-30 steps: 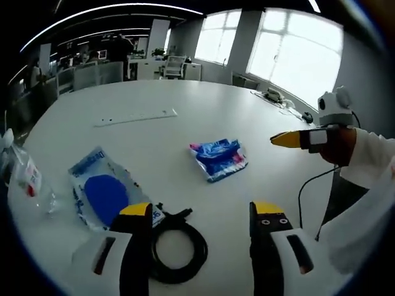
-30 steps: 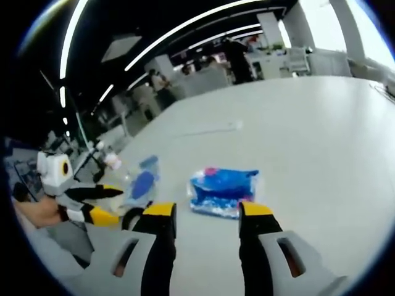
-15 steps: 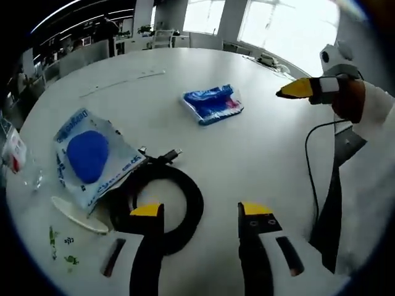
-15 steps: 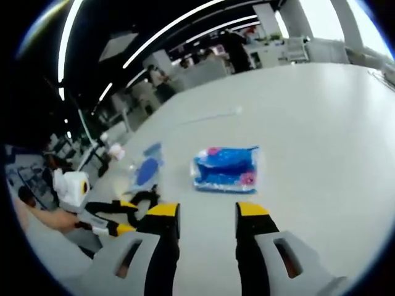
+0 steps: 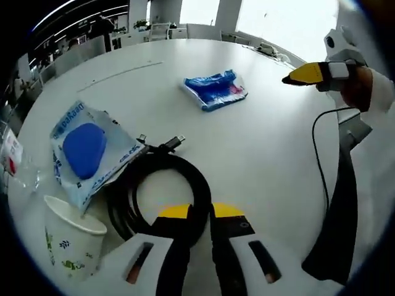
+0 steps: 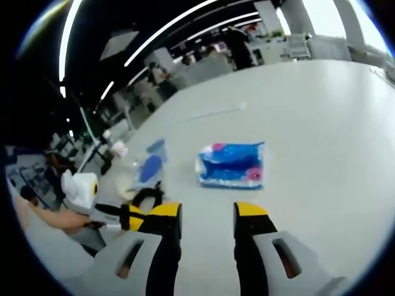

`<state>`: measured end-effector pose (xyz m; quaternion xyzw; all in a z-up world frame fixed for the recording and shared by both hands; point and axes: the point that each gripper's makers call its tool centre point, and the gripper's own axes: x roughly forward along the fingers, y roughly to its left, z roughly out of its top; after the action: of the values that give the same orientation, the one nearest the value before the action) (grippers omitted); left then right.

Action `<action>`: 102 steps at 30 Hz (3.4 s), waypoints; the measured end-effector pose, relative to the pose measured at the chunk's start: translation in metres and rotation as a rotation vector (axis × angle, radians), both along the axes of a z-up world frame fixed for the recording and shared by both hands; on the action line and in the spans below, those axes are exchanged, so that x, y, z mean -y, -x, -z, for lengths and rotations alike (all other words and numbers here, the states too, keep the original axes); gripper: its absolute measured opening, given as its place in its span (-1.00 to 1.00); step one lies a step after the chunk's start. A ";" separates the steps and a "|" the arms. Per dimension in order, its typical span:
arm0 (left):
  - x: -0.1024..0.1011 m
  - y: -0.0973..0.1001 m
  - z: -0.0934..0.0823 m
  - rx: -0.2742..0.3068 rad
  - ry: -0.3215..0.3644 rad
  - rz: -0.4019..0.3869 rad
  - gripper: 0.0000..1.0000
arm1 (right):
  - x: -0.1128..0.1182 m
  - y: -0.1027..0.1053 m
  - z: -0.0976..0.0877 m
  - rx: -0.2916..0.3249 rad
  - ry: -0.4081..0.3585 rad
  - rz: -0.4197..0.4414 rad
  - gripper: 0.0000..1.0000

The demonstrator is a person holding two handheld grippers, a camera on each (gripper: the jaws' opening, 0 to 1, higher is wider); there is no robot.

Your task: Arrange the tabletop items into an orderly group along one side of the table until the central work area is clear of visible clutter.

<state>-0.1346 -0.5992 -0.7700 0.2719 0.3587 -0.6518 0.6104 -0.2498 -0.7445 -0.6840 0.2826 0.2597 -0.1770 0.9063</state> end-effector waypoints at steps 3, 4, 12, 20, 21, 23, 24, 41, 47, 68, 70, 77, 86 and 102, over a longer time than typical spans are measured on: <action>0.001 0.003 -0.004 -0.045 -0.003 -0.005 -0.91 | 0.000 0.000 0.000 0.000 0.002 0.001 -0.39; 0.002 0.004 -0.006 -0.049 0.001 0.000 -0.92 | 0.001 0.000 0.000 0.003 0.004 0.002 -0.39; 0.024 0.018 -0.054 -0.203 0.137 -0.044 -0.97 | 0.001 0.004 0.001 0.002 0.010 0.005 -0.39; 0.047 0.029 -0.114 -0.562 0.332 -0.191 -0.99 | -0.003 0.005 0.004 -0.005 0.031 -0.042 -0.38; 0.049 0.033 -0.121 -0.625 0.347 -0.197 -0.99 | -0.004 0.004 0.004 0.000 0.034 -0.057 -0.37; 0.054 0.038 -0.137 -0.714 0.396 -0.194 -1.00 | -0.008 0.001 0.003 0.019 0.026 -0.081 -0.35; 0.057 0.038 -0.145 -0.737 0.415 -0.192 -1.00 | -0.010 0.000 0.002 0.030 0.022 -0.089 -0.34; 0.054 0.088 -0.202 -0.953 0.447 0.122 -1.00 | -0.058 -0.045 -0.042 0.229 0.184 -0.542 -0.11; 0.051 0.084 -0.204 -0.970 0.449 0.137 -1.00 | -0.065 -0.043 -0.063 0.303 0.227 -0.580 0.02; 0.064 0.044 -0.180 -0.895 0.504 -0.084 -0.84 | -0.062 -0.030 -0.042 0.123 -0.137 -0.440 -0.83; 0.067 0.029 -0.168 -0.810 0.500 -0.152 -0.56 | -0.057 -0.026 -0.030 0.083 -0.178 -0.364 -0.83; 0.062 0.016 -0.157 -0.773 0.479 -0.220 -0.06 | -0.041 -0.011 0.006 -0.034 -0.333 -0.171 -0.82; 0.043 0.021 -0.145 -0.750 0.457 -0.242 0.09 | -0.007 -0.010 0.051 -0.179 -0.404 0.038 -0.81; 0.028 0.003 -0.141 -0.773 0.494 -0.345 0.04 | -0.009 -0.038 0.082 -0.288 -0.423 0.013 -0.80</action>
<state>-0.1375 -0.6272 -0.6286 -0.2064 0.4336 -0.6599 0.5779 -0.2123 -0.7356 -0.7662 0.4396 0.4154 -0.1628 0.7795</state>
